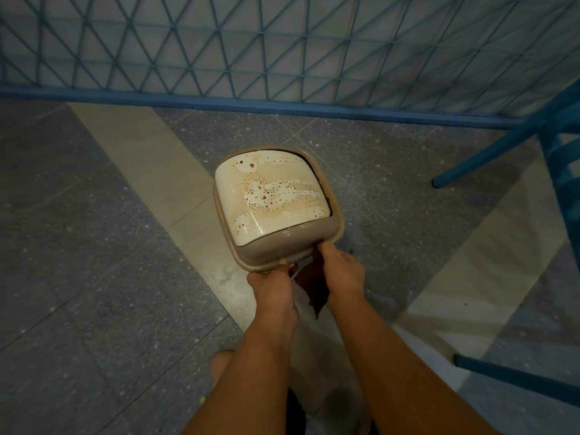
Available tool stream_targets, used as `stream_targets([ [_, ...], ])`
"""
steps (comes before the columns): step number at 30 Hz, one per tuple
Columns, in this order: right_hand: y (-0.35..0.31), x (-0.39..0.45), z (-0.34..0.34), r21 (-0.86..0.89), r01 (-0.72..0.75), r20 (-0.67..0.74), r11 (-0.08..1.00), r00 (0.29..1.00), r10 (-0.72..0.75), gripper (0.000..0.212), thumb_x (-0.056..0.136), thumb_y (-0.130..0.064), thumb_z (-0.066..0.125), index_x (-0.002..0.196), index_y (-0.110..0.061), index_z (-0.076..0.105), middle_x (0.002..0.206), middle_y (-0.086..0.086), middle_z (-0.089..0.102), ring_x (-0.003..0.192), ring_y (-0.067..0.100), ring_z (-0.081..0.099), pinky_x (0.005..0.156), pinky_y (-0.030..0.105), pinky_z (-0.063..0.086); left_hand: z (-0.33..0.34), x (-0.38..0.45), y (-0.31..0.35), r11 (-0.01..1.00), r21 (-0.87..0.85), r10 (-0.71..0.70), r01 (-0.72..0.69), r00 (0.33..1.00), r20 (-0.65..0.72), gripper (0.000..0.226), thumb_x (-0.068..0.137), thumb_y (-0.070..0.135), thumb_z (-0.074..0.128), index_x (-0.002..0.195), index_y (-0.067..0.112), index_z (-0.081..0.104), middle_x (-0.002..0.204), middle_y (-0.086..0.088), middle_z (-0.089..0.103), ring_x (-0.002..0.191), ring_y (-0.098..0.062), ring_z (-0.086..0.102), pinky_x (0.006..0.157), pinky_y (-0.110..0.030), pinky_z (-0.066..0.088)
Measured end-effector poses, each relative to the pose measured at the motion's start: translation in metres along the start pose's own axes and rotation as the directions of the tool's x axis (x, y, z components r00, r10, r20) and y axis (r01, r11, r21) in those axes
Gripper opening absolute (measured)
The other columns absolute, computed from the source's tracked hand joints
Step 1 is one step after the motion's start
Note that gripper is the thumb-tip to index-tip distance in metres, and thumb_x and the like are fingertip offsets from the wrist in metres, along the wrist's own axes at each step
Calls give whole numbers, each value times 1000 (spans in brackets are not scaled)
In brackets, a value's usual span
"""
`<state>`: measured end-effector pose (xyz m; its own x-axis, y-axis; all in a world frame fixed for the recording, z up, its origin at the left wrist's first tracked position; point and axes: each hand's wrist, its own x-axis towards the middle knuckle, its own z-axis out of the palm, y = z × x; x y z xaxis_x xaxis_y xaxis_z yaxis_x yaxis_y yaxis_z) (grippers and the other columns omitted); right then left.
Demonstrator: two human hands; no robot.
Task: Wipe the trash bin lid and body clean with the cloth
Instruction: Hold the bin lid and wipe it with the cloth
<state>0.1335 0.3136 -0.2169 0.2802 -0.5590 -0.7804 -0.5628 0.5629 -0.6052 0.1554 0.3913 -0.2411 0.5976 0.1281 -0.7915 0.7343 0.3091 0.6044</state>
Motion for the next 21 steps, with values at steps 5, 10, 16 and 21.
stream_targets([
  [5,-28,19,-8,34,40,-71,999,997,-38,33,79,-25,67,93,4,65,98,23,65,82,27,62,69,33,47,-3,5,-1,1000,16,-11,10,1000,25,36,92,1,54,127,11,50,117,-14,65,100,-21,66,68,-20,46],
  [10,-26,16,-7,104,-4,-18,995,1000,6,14,84,-30,64,76,-19,60,89,9,64,84,21,60,73,33,51,-3,3,0,1000,13,-16,15,999,30,43,91,4,57,131,15,44,118,-12,64,98,-19,66,74,-23,46],
  [16,3,1,-4,-2,-59,117,998,991,59,16,80,-34,69,79,-18,64,86,5,65,81,19,62,66,29,50,-4,-14,12,999,-23,-32,34,997,70,24,92,1,56,112,13,60,95,-6,68,87,-17,64,59,-21,54],
  [21,-26,16,-17,-148,-25,87,989,996,38,22,78,-37,66,76,-16,60,89,7,62,86,23,58,80,36,49,-28,-11,22,967,125,-238,221,961,144,6,90,5,61,90,11,61,89,-6,64,84,-15,59,94,-31,46],
])
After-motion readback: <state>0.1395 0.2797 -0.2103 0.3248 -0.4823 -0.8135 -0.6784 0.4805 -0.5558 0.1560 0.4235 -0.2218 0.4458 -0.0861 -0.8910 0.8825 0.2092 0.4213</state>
